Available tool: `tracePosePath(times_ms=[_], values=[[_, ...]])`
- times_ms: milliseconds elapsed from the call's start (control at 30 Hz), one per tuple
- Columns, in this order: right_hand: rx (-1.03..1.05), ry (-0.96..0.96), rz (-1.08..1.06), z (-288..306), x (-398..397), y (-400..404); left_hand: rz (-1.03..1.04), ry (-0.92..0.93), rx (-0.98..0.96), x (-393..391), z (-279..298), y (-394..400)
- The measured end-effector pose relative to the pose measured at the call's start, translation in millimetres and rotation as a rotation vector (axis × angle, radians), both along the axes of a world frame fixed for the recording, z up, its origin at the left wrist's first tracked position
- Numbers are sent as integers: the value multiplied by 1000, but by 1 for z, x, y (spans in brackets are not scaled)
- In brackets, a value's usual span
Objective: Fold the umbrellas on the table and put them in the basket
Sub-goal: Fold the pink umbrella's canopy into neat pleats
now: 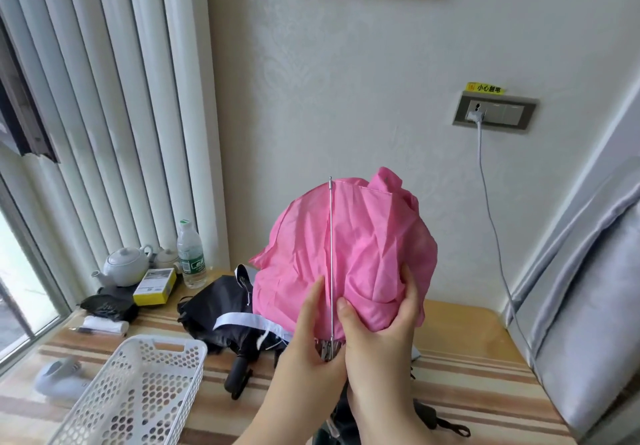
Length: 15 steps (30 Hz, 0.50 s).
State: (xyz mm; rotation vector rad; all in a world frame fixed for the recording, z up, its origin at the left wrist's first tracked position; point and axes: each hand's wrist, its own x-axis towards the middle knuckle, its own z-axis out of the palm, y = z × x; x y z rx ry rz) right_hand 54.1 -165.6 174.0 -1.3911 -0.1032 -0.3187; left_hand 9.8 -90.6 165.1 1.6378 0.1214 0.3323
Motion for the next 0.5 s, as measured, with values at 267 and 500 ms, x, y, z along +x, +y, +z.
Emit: tracePosePath(times_ms=[267,500], values=[[5,80,232,-14,16,-14,42,-53,20,8,-9,4],[-545,332,206,2,11,-46,200,-32,766,11,-21,23]])
